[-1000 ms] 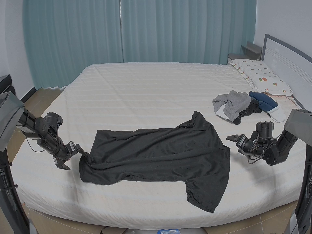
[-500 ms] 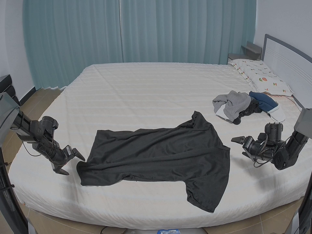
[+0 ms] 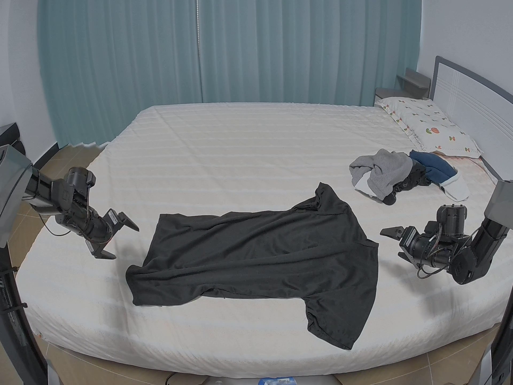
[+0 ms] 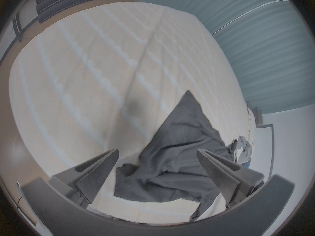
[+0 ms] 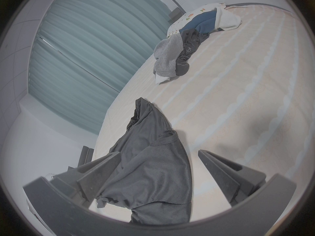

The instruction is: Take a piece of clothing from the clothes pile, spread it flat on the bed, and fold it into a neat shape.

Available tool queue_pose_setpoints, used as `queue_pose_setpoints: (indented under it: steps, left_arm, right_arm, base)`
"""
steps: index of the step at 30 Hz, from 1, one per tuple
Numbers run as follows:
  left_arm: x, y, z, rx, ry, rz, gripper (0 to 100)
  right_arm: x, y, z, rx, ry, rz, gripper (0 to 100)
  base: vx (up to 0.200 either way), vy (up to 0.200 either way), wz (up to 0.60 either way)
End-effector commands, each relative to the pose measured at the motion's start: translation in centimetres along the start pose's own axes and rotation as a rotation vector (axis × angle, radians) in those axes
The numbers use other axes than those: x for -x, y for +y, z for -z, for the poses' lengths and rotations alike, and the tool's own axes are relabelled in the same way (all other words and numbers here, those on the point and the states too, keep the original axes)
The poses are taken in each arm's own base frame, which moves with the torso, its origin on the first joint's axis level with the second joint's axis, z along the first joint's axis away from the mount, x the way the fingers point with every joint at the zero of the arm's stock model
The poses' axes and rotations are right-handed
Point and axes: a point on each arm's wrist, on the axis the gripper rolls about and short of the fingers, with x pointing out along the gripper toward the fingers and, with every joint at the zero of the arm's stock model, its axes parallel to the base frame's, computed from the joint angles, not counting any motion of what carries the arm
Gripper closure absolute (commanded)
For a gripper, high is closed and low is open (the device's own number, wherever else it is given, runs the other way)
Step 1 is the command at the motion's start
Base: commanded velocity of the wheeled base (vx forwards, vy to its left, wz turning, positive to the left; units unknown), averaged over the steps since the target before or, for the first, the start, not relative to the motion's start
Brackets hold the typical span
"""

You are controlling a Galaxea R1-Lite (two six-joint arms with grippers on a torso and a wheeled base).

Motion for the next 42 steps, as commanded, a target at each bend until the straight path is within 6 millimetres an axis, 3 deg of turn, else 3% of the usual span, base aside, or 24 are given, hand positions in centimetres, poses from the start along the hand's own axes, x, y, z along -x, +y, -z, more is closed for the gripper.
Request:
queue_pose_setpoints:
  steps: [1,10,19,26,35,42]
  left_arm:
    - [-3.8,-1.7,0.1,-0.027,0.027,0.014,0]
    - [-7.0,-4.1,-1.1,-0.008,-0.009,0.065,0]
    - [-9.7,-4.2,-1.4,-0.041,-0.073,0.108,0]
    - [-11.2,-3.9,-1.8,-0.045,-0.203,0.062,0]
    - [-13.2,-4.7,-0.3,-0.096,-0.211,0.074,0]
    - [-14.3,-4.7,-0.4,-0.098,-0.233,0.058,0]
  right_arm:
    - [0.0,0.2,0.4,-0.003,0.011,-0.005,0]
    - [0.1,0.7,1.2,-0.005,0.037,-0.011,0]
    - [0.2,0.8,1.6,-0.013,0.049,-0.011,0]
    - [0.3,0.7,3.1,-0.074,0.108,-0.009,0]
    - [0.7,0.4,3.5,-0.077,0.102,-0.024,0]
    - [0.6,0.1,3.8,-0.079,0.111,-0.014,0]
  base:
    - [0.000,0.000,0.00]
    - [0.000,0.000,0.00]
    - [0.000,0.000,0.00]
    - [0.000,0.000,0.00]
    - [0.000,0.000,0.00]
    - [0.000,0.000,0.00]
